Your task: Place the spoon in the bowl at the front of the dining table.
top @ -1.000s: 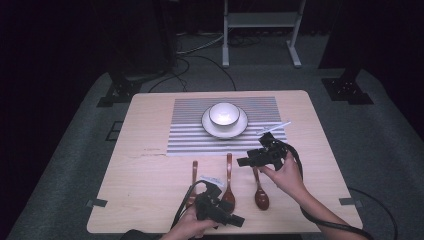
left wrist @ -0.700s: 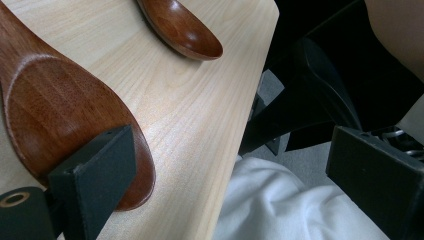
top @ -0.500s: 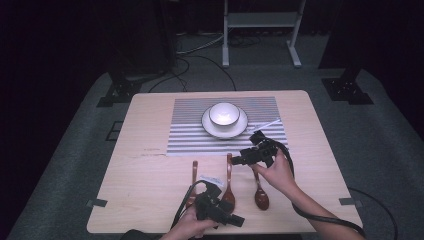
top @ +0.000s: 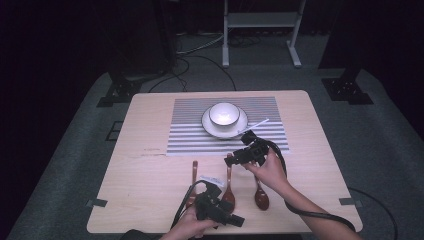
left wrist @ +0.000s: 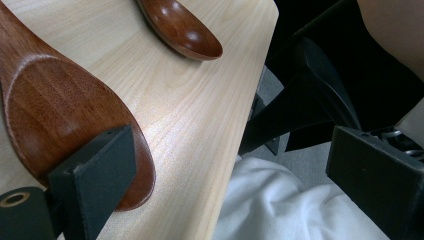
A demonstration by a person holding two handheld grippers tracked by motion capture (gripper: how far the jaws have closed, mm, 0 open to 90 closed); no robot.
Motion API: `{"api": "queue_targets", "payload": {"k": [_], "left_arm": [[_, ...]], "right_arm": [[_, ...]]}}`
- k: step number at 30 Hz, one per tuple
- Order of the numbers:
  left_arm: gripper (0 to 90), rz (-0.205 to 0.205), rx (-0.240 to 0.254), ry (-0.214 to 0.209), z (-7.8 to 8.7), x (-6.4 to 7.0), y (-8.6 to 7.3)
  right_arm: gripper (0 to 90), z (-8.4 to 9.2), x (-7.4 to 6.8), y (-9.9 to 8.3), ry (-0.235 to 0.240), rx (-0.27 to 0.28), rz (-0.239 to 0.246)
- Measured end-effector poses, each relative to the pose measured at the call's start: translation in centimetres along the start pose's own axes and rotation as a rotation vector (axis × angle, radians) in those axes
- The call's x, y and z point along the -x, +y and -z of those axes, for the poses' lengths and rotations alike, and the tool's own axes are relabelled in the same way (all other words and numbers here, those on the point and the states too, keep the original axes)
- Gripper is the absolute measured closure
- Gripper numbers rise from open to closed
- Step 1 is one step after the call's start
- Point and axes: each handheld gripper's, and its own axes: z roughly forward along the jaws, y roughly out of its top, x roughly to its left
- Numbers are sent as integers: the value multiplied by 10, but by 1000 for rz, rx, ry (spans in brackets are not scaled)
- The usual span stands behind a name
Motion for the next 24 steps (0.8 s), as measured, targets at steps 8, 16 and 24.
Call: {"api": "queue_targets", "payload": {"k": [8, 16, 24], "left_arm": [[48, -3, 0, 2, 0, 0, 0], [47, 1, 0, 0, 0, 0, 0], [45, 3, 1, 18, 2, 1, 1]], "right_arm": [[512, -7, 1, 3, -23, -18, 0], [577, -11, 2, 4, -33, -29, -6], [690, -12, 0, 6, -40, -22, -21]]}}
